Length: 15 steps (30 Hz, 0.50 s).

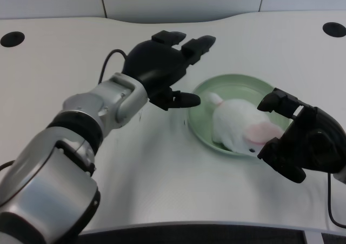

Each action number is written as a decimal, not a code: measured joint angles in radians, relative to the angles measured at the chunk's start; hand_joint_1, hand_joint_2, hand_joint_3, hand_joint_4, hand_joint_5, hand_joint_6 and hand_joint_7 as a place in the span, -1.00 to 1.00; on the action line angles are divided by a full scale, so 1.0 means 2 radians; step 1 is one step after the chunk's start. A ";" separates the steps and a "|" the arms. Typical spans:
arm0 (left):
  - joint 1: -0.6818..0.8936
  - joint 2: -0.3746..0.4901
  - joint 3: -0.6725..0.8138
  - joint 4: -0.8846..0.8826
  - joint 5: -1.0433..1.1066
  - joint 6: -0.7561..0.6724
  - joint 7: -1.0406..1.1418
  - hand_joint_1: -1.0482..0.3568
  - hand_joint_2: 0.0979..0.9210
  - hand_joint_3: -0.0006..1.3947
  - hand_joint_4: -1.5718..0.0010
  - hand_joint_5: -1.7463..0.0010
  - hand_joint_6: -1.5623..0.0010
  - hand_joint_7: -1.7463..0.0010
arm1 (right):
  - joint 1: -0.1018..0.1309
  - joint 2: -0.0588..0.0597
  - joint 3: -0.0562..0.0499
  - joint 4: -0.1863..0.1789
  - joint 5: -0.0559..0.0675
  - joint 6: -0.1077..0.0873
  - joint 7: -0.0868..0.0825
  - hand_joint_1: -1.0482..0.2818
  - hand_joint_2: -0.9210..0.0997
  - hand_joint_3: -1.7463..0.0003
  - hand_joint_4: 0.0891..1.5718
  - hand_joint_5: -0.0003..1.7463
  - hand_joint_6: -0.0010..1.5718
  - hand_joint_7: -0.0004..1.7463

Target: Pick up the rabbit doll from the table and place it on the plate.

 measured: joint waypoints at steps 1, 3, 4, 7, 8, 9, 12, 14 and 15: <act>0.001 0.009 0.009 0.000 -0.009 -0.007 -0.001 -0.95 1.00 0.10 0.81 0.79 0.85 0.95 | 0.000 -0.001 0.000 0.001 0.000 0.001 0.000 -0.27 -0.92 1.00 0.36 1.00 0.29 0.26; 0.002 0.024 0.032 -0.001 -0.033 -0.019 -0.014 -0.92 1.00 0.06 0.79 0.78 0.82 0.95 | 0.000 -0.003 -0.001 0.001 0.000 -0.001 -0.001 -0.27 -0.93 0.99 0.36 1.00 0.31 0.28; 0.007 0.032 0.049 -0.002 -0.052 -0.030 -0.028 -0.90 1.00 0.05 0.78 0.78 0.81 0.95 | 0.000 -0.003 -0.001 0.001 0.000 -0.003 -0.001 -0.27 -0.93 0.99 0.35 1.00 0.31 0.29; 0.024 0.052 0.085 -0.005 -0.093 -0.058 -0.064 -0.89 1.00 0.06 0.74 0.79 0.79 0.95 | 0.000 -0.005 0.000 0.004 0.000 -0.010 -0.001 -0.26 -0.93 0.99 0.34 1.00 0.28 0.30; 0.031 0.057 0.094 -0.007 -0.104 -0.066 -0.076 -0.90 1.00 0.06 0.73 0.79 0.78 0.95 | 0.000 -0.005 0.000 0.006 0.000 -0.011 -0.001 -0.24 -0.94 0.99 0.33 1.00 0.28 0.30; 0.038 0.062 0.107 -0.008 -0.119 -0.076 -0.095 -0.90 1.00 0.05 0.72 0.81 0.76 0.96 | 0.000 -0.005 -0.001 0.010 0.000 -0.011 0.000 -0.23 -0.95 0.99 0.32 1.00 0.27 0.30; 0.053 0.072 0.150 -0.011 -0.168 -0.092 -0.163 -0.89 1.00 0.01 0.69 0.82 0.73 0.96 | 0.000 -0.005 -0.001 0.014 0.000 -0.012 0.001 -0.24 -0.96 0.98 0.31 1.00 0.26 0.35; 0.060 0.070 0.196 -0.012 -0.228 -0.093 -0.242 -0.88 1.00 0.00 0.68 0.83 0.72 0.96 | 0.000 -0.004 -0.001 0.014 0.000 -0.013 0.000 -0.25 -0.97 0.98 0.30 1.00 0.26 0.38; 0.067 0.070 0.221 -0.016 -0.261 -0.095 -0.285 -0.86 1.00 0.04 0.60 0.83 0.64 0.95 | 0.000 -0.004 -0.001 0.014 0.000 -0.014 0.000 -0.27 -0.96 0.99 0.30 1.00 0.23 0.44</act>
